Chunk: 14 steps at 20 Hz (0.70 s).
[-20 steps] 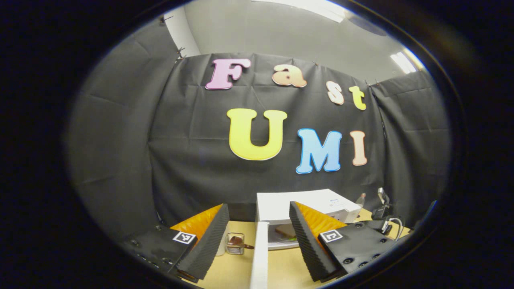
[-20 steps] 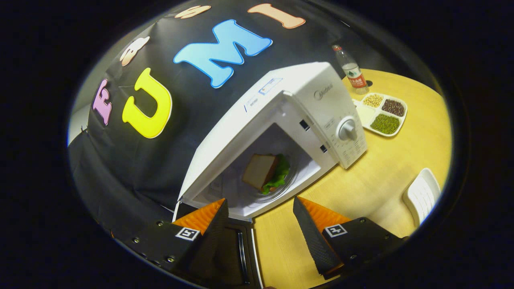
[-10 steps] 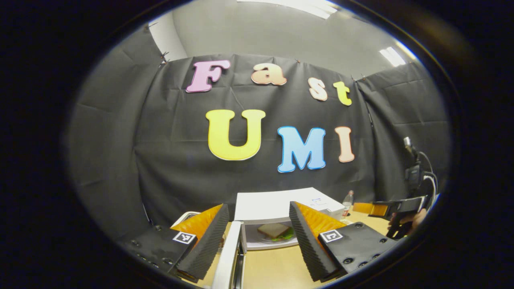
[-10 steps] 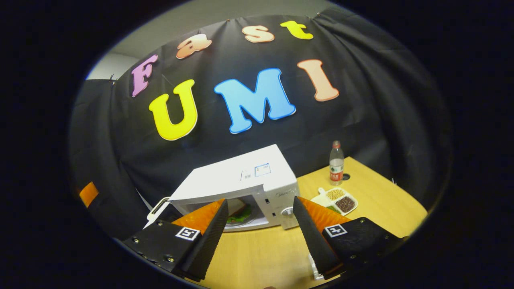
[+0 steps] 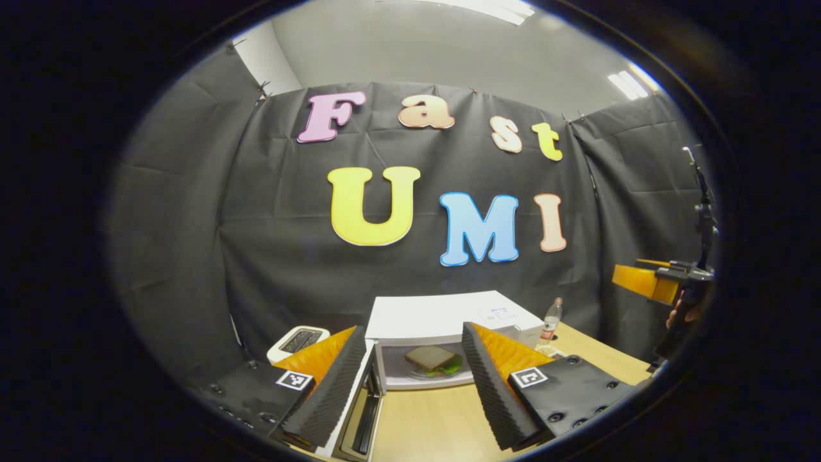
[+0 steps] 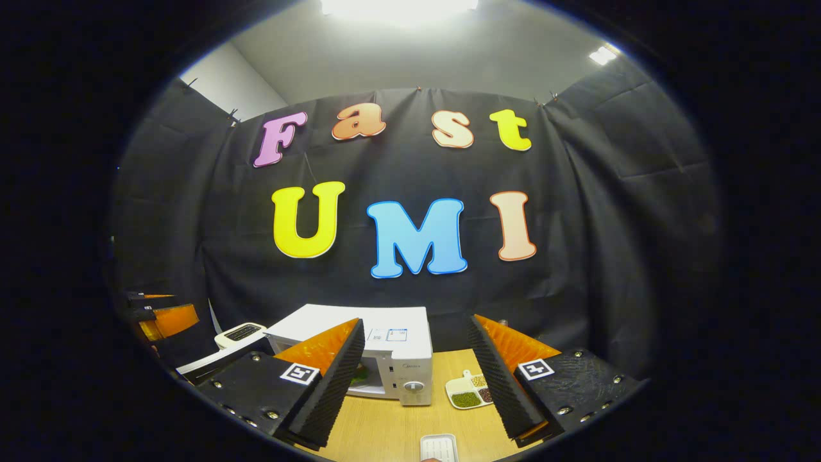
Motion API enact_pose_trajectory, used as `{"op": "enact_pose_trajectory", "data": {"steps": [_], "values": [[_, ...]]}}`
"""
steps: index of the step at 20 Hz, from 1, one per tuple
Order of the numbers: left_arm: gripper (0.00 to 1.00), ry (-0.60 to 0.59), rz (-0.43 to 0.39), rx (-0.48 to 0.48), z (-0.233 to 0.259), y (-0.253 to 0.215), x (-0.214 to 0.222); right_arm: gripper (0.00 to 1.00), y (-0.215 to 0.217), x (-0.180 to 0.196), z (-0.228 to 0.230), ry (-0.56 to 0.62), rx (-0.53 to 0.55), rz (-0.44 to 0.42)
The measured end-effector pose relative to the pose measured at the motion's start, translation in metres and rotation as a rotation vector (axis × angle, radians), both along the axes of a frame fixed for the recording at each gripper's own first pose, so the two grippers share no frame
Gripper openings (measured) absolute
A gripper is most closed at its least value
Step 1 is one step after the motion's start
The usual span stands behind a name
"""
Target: Open the microwave oven with the left hand, put the food in, and close the microwave oven.
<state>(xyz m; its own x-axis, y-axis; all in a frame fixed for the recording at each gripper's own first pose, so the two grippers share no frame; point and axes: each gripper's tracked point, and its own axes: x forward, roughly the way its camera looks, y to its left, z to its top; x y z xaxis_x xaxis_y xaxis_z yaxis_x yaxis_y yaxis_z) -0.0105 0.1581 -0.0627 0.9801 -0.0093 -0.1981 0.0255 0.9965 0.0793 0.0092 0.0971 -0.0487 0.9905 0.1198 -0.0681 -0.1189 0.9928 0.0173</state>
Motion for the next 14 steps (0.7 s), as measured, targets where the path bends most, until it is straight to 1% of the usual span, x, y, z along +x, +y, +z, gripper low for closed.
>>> {"op": "enact_pose_trajectory", "data": {"steps": [1, 2, 6, 7, 8, 9, 10, 12, 14], "values": [[0.98, 0.023, -0.004, -0.007, -0.007, 0.000, -0.004, 0.96, 0.001, -0.002, 0.003, -0.009, 0.001, 0.004], [0.92, 0.044, -0.011, -0.012, -0.013, 0.001, -0.008, 0.96, 0.002, -0.001, 0.002, -0.012, 0.003, 0.011], [0.10, 0.091, 0.006, 0.034, -0.028, 0.023, -0.024, 0.97, 0.014, -0.003, 0.010, -0.037, 0.050, 0.042], [0.07, 0.078, 0.005, 0.045, -0.021, 0.027, -0.035, 0.96, 0.017, -0.003, 0.011, -0.042, 0.050, 0.043], [0.07, 0.075, 0.018, 0.063, -0.016, 0.040, -0.040, 0.96, 0.018, -0.004, 0.011, -0.044, 0.044, 0.045], [0.08, 0.084, 0.040, 0.083, -0.016, 0.056, -0.044, 0.96, 0.019, -0.006, 0.011, -0.047, 0.039, 0.050], [0.07, 0.095, 0.062, 0.098, -0.019, 0.074, -0.049, 0.96, 0.022, -0.006, 0.014, -0.050, 0.039, 0.057], [0.07, 0.118, 0.100, 0.105, -0.027, 0.104, -0.061, 0.97, 0.026, -0.005, 0.014, -0.044, 0.035, 0.060], [0.07, 0.125, 0.158, 0.113, -0.034, 0.139, -0.075, 0.97, 0.028, -0.004, 0.014, -0.039, 0.032, 0.062]]}}
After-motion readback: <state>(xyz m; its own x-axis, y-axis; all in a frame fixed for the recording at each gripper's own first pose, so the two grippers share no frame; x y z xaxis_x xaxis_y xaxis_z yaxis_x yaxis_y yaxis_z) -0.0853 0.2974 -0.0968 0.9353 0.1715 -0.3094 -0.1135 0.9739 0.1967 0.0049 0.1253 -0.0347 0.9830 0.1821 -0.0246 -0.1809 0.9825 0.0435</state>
